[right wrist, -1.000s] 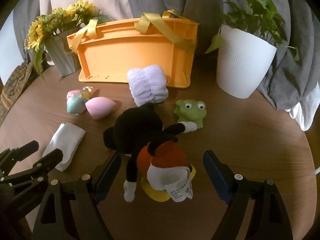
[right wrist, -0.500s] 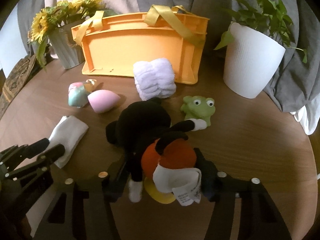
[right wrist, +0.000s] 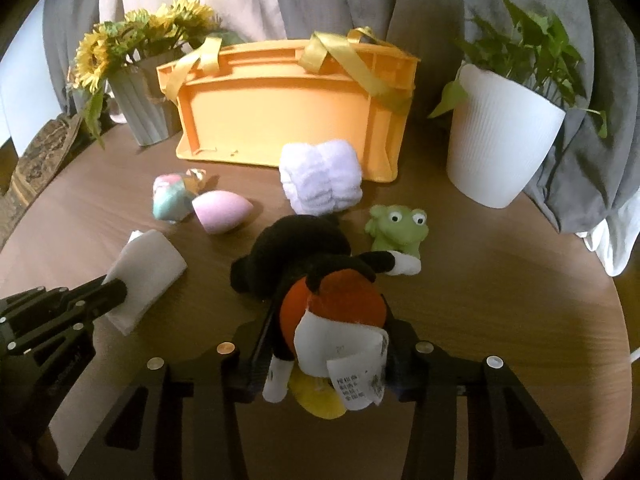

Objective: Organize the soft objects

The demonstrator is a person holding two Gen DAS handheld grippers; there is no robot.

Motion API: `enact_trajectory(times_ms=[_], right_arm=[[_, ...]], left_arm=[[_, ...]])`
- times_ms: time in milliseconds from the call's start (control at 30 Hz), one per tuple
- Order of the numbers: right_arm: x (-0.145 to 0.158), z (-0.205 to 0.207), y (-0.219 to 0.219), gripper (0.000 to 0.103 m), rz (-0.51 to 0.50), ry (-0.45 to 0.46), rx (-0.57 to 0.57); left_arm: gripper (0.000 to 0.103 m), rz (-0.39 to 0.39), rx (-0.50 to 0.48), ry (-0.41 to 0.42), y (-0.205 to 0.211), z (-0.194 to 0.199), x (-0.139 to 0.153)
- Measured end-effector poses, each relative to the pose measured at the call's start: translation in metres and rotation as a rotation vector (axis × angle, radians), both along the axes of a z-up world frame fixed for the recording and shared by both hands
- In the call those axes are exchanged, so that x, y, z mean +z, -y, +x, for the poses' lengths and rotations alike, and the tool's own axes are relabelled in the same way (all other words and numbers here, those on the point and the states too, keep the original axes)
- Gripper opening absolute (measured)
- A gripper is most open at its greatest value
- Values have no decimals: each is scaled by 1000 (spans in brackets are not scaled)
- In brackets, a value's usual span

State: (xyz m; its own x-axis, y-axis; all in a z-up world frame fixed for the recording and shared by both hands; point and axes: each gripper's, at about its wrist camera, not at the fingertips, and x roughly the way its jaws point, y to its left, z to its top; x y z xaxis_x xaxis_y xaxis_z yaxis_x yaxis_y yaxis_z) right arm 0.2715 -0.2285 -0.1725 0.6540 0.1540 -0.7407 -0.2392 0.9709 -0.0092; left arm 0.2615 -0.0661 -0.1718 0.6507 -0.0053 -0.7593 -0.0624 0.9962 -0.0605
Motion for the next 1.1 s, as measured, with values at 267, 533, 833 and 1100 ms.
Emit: enact_trajectory(times_ms=[267, 533, 833, 1100], right_arm=[[21, -13, 4, 46, 25, 37, 1], [44, -25, 6, 46, 39, 91, -8], [72, -36, 5, 46, 50, 170, -16], [99, -40, 5, 46, 78, 245, -24]], left_arm=[[9, -7, -27, 59, 0, -11, 24], [9, 25, -37, 139, 4, -21, 51], [9, 31, -42, 233, 3, -30, 79], [9, 54, -53, 317, 2, -31, 106]])
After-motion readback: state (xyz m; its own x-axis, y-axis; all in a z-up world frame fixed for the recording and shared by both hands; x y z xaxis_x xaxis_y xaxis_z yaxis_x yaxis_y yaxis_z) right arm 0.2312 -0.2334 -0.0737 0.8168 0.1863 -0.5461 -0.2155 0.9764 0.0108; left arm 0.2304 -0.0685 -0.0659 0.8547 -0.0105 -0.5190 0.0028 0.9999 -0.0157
